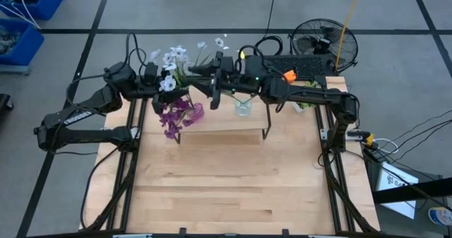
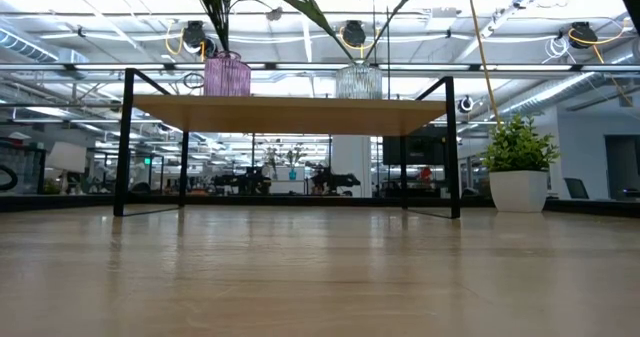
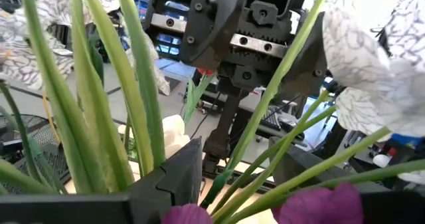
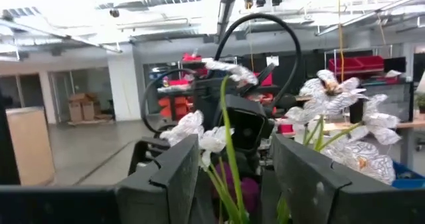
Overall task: Pick and place flowers into a vace then onto a shelf
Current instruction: Put the white flowers into the violet vase on the shelf
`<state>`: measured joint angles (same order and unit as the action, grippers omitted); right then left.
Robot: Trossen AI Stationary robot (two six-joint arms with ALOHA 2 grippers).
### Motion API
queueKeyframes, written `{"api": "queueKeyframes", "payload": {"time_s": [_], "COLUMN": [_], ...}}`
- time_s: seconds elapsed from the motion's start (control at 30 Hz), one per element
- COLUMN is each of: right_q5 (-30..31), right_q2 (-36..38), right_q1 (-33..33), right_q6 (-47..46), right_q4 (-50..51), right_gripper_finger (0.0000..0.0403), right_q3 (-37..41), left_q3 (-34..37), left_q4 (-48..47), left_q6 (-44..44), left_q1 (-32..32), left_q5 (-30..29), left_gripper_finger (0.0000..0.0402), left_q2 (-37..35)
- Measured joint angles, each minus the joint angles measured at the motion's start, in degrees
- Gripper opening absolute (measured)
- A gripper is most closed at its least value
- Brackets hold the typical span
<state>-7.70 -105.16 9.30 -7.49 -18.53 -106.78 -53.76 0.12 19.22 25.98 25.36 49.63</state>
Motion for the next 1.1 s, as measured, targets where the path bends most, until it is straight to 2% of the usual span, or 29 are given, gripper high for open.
{"api": "queueKeyframes", "payload": {"time_s": [0.23,0.63,0.8,1.0,1.1], "right_q5": [-0.09,-1.66,-6.09,-2.88,-2.80], "right_q2": [0.02,0.00,0.00,0.00,0.00], "right_q1": [0.06,-0.02,-0.24,-0.85,-0.73], "right_q6": [0.90,-1.22,-2.56,-1.85,-1.71], "right_q4": [3.62,3.19,3.44,4.69,4.66], "right_gripper_finger": [0.0183,0.0183,0.0183,0.0180,0.0160], "right_q3": [0.94,2.27,2.27,2.29,2.29], "left_q3": [0.00,-0.04,-0.01,0.00,0.00], "left_q4": [0.02,0.99,2.96,3.02,3.09], "left_q6": [0.02,-1.13,-1.31,-0.72,-0.61], "left_q1": [-0.21,-4.06,-4.00,-4.00,-4.00], "left_q5": [0.48,4.09,3.23,3.08,3.06], "left_gripper_finger": [0.0179,0.0179,0.0179,0.0179,0.0179], "left_q2": [0.10,5.49,4.91,3.52,3.17]}}
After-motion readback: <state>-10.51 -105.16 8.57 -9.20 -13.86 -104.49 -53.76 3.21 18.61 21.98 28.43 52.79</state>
